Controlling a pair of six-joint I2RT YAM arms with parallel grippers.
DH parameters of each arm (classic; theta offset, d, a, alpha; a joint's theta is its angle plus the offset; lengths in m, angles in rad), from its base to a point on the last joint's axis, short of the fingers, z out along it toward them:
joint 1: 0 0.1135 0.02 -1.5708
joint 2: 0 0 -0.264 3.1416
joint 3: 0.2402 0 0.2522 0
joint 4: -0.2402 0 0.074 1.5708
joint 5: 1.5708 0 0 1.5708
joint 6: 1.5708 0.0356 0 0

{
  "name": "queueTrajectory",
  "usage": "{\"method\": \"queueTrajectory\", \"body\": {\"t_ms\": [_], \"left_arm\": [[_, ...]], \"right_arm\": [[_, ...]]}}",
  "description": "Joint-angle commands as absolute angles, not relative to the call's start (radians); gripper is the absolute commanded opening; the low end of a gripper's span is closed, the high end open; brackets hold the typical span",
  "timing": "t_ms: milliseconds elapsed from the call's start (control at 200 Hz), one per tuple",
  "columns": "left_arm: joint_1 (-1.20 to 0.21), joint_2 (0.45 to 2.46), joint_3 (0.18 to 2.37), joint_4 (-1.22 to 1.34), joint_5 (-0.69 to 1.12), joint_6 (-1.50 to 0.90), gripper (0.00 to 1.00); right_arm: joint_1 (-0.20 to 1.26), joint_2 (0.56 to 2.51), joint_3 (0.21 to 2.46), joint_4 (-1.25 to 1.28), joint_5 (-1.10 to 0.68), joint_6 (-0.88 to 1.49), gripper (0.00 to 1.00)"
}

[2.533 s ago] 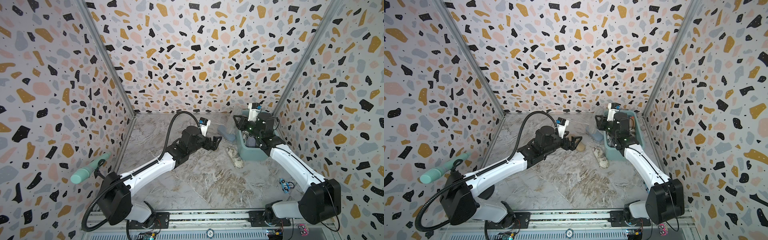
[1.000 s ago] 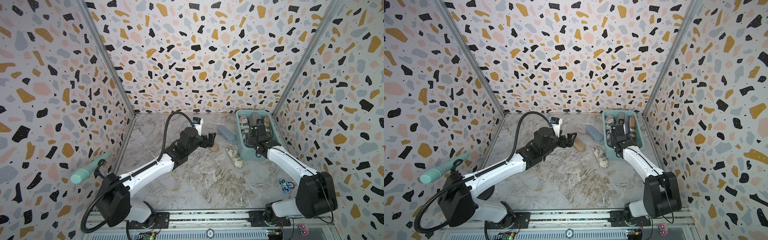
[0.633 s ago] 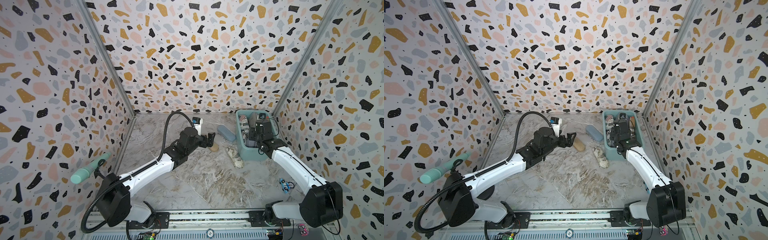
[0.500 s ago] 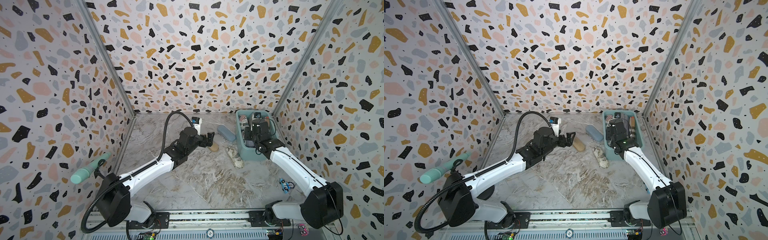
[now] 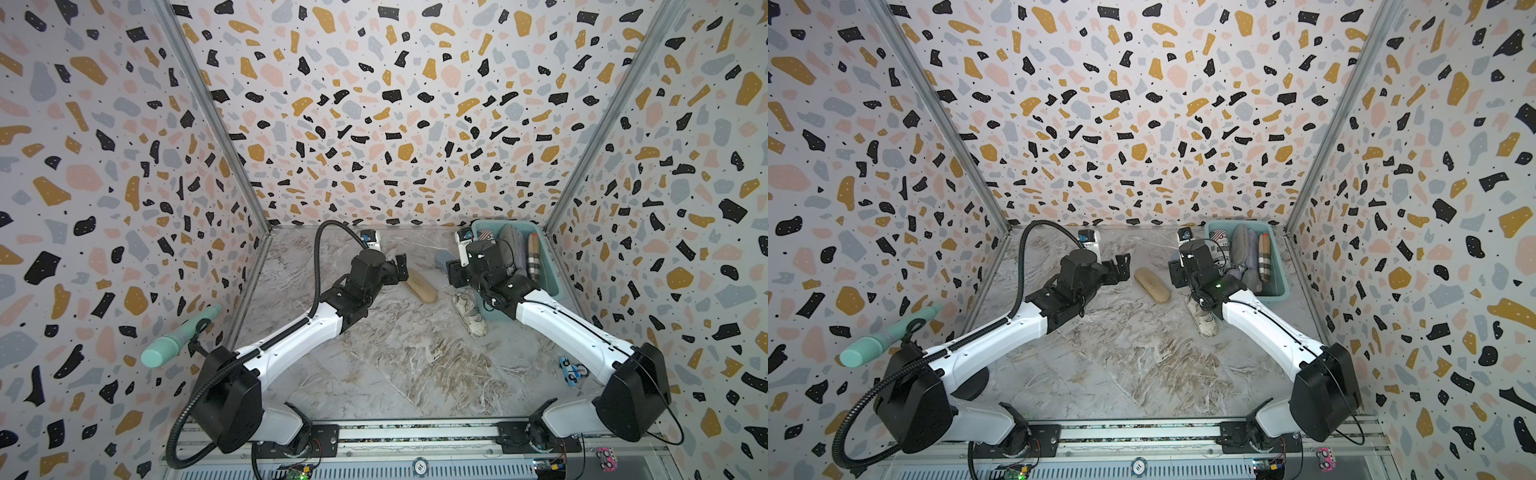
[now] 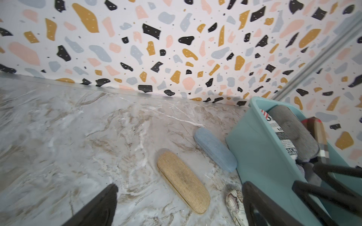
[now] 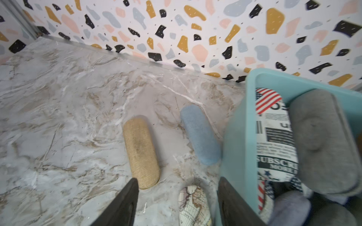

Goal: Put the glasses cases into the storage boxes
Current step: Place the glasses case in the storage box, then pick up the glasses case at the center of the board.

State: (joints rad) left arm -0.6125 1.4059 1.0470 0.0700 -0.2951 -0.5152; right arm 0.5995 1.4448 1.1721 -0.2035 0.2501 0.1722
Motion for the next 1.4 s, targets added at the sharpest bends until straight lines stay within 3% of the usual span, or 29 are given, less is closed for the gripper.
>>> {"method": "queueTrajectory", "body": {"t_ms": [0,260,400,786,1066,1397], "left_arm": [[-0.570,1.423,1.081,0.040,-0.336,-0.571,0.99],[-0.475,1.448,1.088,0.030,-0.287,-0.605,1.00],[-0.455,1.445,1.069,0.079,-0.194,-0.581,1.00],[-0.440,1.475,1.073,0.084,-0.157,-0.581,1.00],[-0.440,1.494,1.074,0.094,-0.117,-0.587,0.99],[-0.439,1.504,1.074,0.097,-0.114,-0.587,0.99]], "right_arm": [[0.610,1.492,1.227,-0.220,0.146,0.148,0.74],[0.598,1.731,1.317,-0.186,-0.038,0.087,0.89],[0.576,1.865,1.406,-0.238,-0.081,0.062,0.91],[0.534,2.057,1.537,-0.286,-0.142,0.026,0.93],[0.546,2.166,1.604,-0.273,-0.169,0.039,0.85],[0.606,2.201,1.617,-0.247,0.007,0.090,0.60]]}}
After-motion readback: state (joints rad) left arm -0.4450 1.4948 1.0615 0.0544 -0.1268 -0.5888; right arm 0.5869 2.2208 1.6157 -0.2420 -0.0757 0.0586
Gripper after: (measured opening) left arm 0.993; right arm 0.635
